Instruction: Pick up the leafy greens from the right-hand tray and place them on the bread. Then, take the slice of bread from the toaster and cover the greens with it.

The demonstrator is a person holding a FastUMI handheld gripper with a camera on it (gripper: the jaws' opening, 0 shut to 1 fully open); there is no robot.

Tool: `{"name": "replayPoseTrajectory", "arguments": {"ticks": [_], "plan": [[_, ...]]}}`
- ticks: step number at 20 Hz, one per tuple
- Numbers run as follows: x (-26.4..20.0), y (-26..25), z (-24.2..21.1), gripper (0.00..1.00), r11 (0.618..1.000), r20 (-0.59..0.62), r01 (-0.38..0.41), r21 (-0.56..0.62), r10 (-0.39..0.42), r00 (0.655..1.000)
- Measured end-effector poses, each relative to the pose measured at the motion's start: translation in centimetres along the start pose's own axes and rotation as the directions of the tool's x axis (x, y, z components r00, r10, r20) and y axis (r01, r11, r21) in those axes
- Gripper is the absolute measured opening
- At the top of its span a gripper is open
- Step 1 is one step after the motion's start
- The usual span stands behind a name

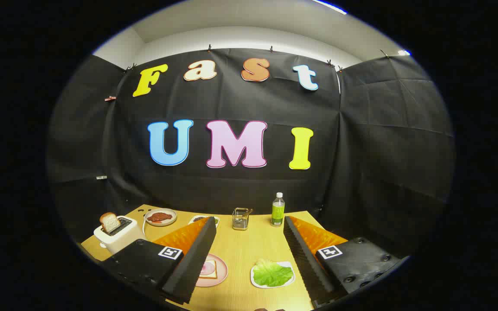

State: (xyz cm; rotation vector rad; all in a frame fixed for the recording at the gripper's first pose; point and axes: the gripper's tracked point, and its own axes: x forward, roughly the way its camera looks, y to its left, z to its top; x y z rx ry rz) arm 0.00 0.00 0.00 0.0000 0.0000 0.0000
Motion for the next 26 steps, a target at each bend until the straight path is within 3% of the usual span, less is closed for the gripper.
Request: {"name": "replayPoseTrajectory", "arguments": {"ticks": [19, 26], "plan": [[3.7, -4.5, -3.8, 0.97, 0.999, -0.083, -0.049, 0.009, 0.05, 0.995], [5.3, -5.0, -7.2, 0.97, 0.997, -0.161, -0.074, 0.018, 0.076, 0.984]]}}
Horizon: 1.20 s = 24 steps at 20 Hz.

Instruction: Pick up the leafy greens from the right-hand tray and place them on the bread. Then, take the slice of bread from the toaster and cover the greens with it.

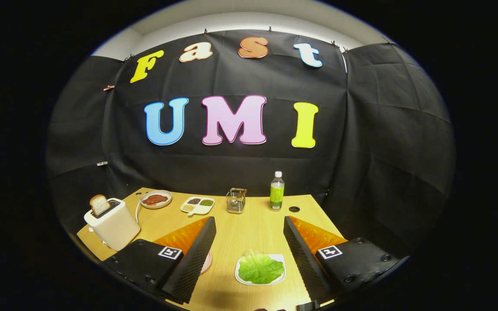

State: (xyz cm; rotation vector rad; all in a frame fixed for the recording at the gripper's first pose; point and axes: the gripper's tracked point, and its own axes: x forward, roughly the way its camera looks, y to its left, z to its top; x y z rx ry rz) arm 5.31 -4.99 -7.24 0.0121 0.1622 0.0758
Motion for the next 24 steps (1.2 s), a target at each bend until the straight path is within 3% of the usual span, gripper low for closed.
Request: {"name": "replayPoseTrajectory", "arguments": {"ticks": [10, 16, 24], "plan": [[5.4, -1.4, -9.2, 0.98, 1.0, -0.238, -0.028, -0.008, 0.025, 0.971], [8.7, -1.9, -16.3, 0.98, 0.995, -0.392, -0.083, -0.062, 0.052, 0.918], [11.4, -2.9, -23.2, 0.98, 0.989, -0.529, -0.143, -0.048, 0.096, 0.843]]}}
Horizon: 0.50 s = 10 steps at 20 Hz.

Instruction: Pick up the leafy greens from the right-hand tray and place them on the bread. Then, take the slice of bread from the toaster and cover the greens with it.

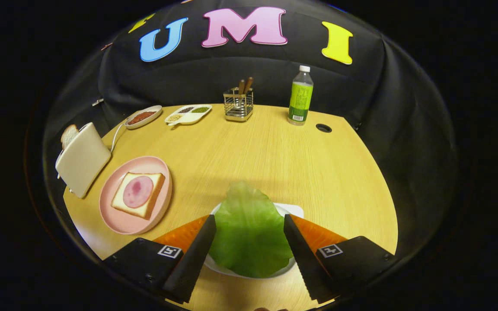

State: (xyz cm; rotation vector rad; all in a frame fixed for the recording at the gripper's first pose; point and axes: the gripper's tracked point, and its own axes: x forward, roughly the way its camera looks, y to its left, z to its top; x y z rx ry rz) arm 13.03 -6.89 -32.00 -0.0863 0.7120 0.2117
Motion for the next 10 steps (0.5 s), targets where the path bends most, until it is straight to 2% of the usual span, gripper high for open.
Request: {"name": "replayPoseTrajectory", "arguments": {"ticks": [10], "plan": [[2.1, -0.3, -2.4, 0.97, 1.0, -0.093, -0.024, -0.007, 0.024, 0.995]]}}
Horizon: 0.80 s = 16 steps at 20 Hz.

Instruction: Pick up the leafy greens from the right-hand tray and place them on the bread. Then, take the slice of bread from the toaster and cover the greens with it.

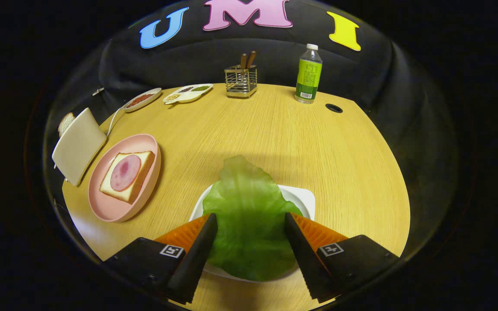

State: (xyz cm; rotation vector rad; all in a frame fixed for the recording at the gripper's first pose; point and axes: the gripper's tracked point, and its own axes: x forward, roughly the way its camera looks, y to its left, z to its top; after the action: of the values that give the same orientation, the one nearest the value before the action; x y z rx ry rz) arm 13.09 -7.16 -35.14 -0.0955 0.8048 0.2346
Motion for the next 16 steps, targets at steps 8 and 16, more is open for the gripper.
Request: {"name": "replayPoseTrajectory", "arguments": {"ticks": [8, 16], "plan": [[-0.04, -0.73, 0.08, 0.47, 0.999, 0.001, 0.027, 0.033, -0.027, 1.0], [-0.66, -0.81, 0.59, 0.06, 0.985, -0.039, 0.019, 0.17, -0.013, 0.999]]}}
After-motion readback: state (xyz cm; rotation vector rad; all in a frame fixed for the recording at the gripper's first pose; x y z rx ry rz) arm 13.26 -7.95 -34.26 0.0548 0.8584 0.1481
